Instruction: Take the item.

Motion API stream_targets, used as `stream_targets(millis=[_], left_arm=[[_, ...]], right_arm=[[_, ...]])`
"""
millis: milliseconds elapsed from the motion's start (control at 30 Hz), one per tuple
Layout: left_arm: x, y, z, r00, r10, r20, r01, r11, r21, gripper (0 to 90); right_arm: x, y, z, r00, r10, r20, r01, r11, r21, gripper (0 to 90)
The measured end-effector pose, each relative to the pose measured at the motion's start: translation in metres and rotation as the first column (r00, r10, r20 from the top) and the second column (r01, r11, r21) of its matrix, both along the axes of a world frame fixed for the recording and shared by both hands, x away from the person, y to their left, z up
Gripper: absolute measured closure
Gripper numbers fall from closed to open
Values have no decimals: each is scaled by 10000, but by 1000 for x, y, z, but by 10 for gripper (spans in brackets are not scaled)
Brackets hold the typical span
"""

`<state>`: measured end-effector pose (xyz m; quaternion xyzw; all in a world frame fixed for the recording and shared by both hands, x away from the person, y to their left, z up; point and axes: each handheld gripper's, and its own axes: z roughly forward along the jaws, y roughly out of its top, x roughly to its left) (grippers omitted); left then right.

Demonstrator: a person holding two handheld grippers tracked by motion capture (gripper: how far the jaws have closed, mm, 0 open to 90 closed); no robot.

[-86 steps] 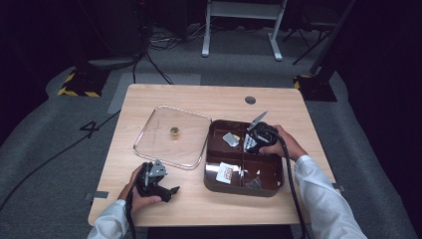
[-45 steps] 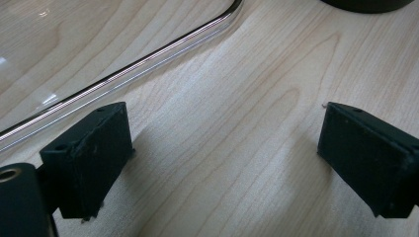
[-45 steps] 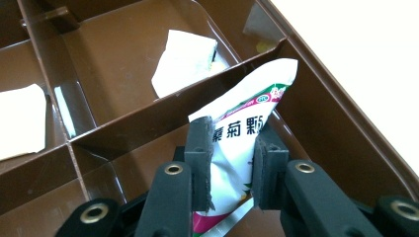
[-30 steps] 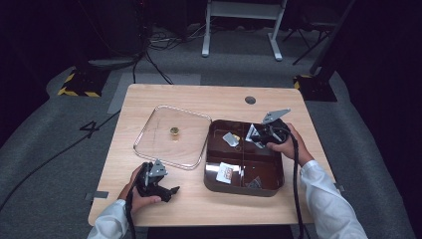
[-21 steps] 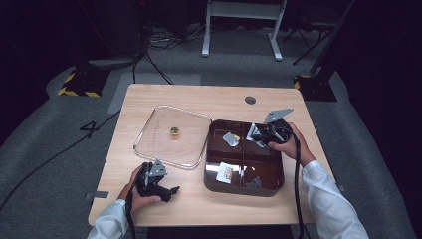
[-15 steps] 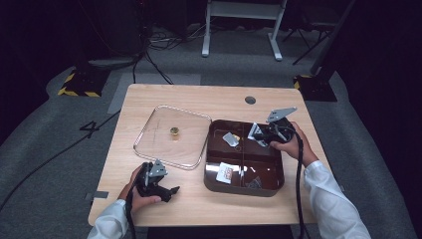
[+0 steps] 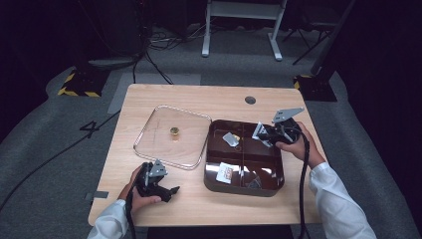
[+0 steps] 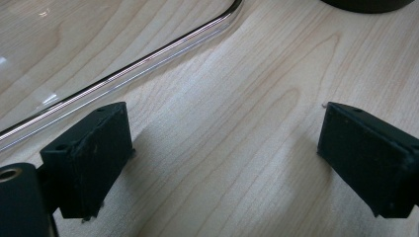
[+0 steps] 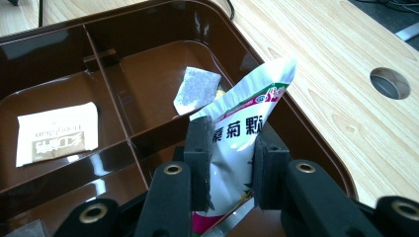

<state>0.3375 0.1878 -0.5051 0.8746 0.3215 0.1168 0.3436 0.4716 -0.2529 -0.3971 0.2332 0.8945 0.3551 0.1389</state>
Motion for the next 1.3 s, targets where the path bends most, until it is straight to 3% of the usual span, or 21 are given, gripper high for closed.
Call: stream_targets(millis=[700,1300], left_arm=[[0,0,0,10000,2,0,-2,10000,-3,67],[0,0,0,10000,-6,13,6,10000,16,67]], right_arm=[[-19,-38,7,9989,-425,216,427,9991,-87,730],[-34,-79,-8,9942,-1055,201,1057,9944,-62,727]])
